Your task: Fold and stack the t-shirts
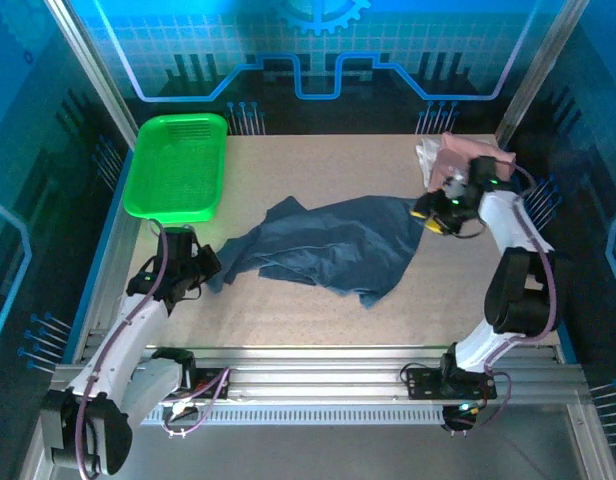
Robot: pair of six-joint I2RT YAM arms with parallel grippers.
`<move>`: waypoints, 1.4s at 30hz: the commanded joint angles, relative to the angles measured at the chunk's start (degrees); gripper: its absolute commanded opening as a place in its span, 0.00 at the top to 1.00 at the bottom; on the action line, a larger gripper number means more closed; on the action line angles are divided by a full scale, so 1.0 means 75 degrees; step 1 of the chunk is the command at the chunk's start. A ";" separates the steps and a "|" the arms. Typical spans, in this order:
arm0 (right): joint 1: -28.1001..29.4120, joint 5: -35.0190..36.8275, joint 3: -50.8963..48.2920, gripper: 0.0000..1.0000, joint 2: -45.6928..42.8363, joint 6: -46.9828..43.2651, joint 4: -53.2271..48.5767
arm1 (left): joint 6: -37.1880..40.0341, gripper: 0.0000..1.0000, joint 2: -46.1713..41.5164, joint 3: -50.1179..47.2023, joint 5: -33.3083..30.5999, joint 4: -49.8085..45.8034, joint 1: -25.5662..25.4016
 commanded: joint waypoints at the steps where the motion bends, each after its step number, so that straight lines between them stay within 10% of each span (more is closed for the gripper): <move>1: 0.0681 0.0721 -0.0386 0.45 0.0415 -0.0684 -0.1132 | -0.0015 1.00 -0.0082 0.0011 0.0080 0.0139 -0.0034; 17: 0.2756 0.5109 0.0218 0.49 0.2488 -0.0412 -0.1987 | 0.0132 1.00 -0.0358 0.1331 0.0126 -0.0251 -0.0009; 24: 0.2209 0.5706 0.1534 1.00 0.3243 -0.0716 -0.2169 | 0.0272 1.00 -0.0387 0.1981 0.0089 -0.0295 -0.0011; 34: 0.1563 0.6022 0.3056 0.96 0.3112 -0.2825 -0.2828 | 0.0481 1.00 -0.0436 0.2071 -0.0102 -0.0474 0.0001; 42: 0.1287 0.4326 0.3190 0.52 0.3387 -0.1690 -0.2279 | -0.0058 1.00 0.0222 0.1051 0.0433 0.0356 -0.0034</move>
